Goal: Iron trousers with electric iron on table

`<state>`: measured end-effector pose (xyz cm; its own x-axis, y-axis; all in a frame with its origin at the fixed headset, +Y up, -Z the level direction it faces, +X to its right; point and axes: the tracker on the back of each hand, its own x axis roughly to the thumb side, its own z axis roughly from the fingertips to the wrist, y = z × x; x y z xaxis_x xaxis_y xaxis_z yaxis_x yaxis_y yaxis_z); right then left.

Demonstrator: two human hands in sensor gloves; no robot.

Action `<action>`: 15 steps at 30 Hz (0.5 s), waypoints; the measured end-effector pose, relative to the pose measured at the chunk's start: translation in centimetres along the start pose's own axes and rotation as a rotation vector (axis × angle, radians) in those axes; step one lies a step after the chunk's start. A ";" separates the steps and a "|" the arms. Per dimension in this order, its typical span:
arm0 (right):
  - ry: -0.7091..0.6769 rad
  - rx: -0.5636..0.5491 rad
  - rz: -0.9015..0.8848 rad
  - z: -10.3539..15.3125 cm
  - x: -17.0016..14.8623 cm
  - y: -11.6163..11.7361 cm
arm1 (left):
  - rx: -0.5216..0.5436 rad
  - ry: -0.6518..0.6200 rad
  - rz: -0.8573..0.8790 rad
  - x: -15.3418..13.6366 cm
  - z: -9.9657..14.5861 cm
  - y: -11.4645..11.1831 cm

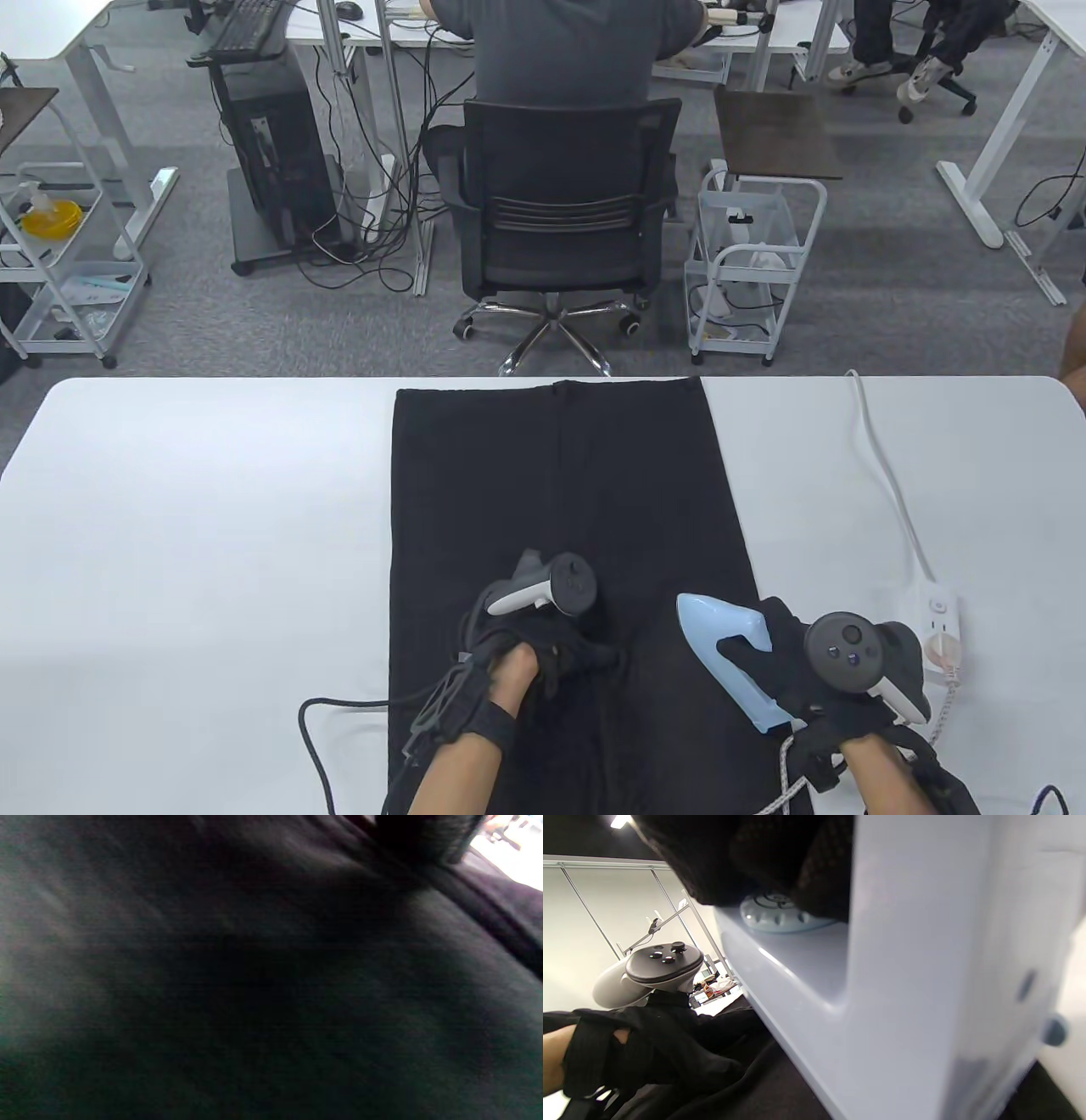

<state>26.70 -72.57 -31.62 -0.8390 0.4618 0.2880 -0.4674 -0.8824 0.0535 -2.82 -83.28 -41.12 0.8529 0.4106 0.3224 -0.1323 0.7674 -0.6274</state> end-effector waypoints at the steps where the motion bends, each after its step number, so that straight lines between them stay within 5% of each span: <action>1: 0.002 0.001 0.001 0.0 0.0 0.0 | 0.020 -0.012 -0.026 0.2 0.1 -0.1; 15: -0.005 0.148 0.115 -0.5 1.0 2.0 | -0.185 -0.013 -0.201 6.0 6.3 -6.3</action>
<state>24.80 -73.81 -31.67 -0.8827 0.3572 0.3053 -0.3224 -0.9331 0.1595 -0.04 -82.56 -30.74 0.8461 0.2667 0.4615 0.1340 0.7317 -0.6684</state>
